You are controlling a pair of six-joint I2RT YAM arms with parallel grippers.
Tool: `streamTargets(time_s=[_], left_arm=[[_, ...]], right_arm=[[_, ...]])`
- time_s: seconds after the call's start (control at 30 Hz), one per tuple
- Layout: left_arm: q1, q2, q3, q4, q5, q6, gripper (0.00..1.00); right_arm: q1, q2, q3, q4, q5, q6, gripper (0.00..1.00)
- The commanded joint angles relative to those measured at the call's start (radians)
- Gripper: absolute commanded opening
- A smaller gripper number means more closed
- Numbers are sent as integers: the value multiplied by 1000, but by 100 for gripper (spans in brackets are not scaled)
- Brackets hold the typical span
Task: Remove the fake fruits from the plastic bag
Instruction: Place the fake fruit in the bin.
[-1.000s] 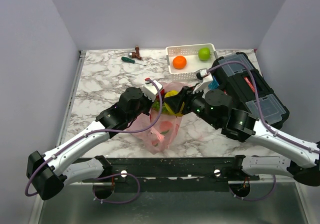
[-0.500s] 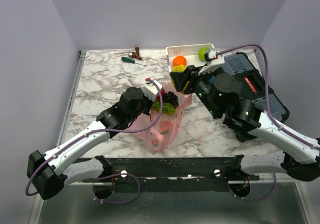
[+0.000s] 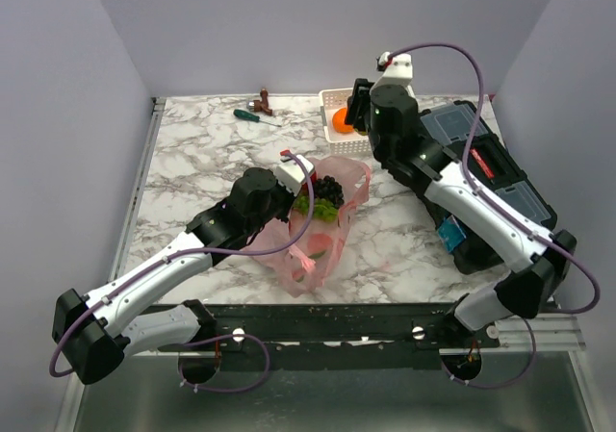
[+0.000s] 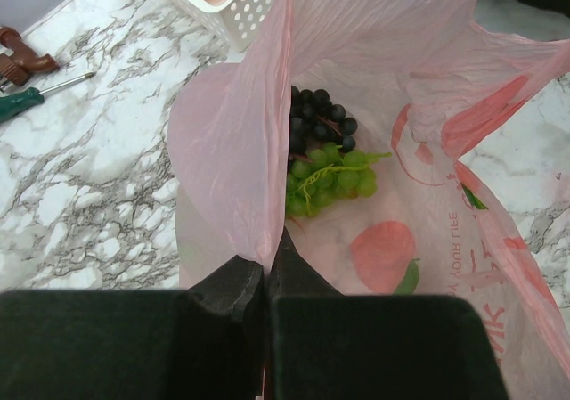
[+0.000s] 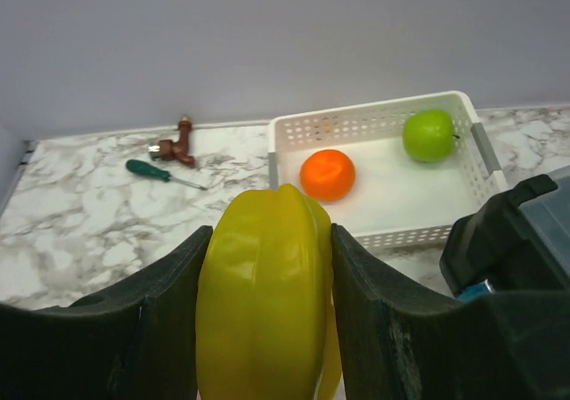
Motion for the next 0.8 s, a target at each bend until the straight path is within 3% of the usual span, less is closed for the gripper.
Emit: streamTargets(time_s=[0.0, 0.27, 0.6, 0.77], left_arm=[[-5, 5, 29, 8, -5, 8, 0], [-5, -1, 27, 10, 1, 7, 0], [-4, 10, 33, 8, 26, -7, 0], [-6, 14, 35, 8, 31, -10, 0]], right_arm=[[-104, 104, 72, 30, -73, 28, 1], [-280, 331, 183, 50, -180, 69, 1], [-364, 670, 411, 52, -162, 18, 1], [-380, 851, 606, 4, -152, -6, 1]])
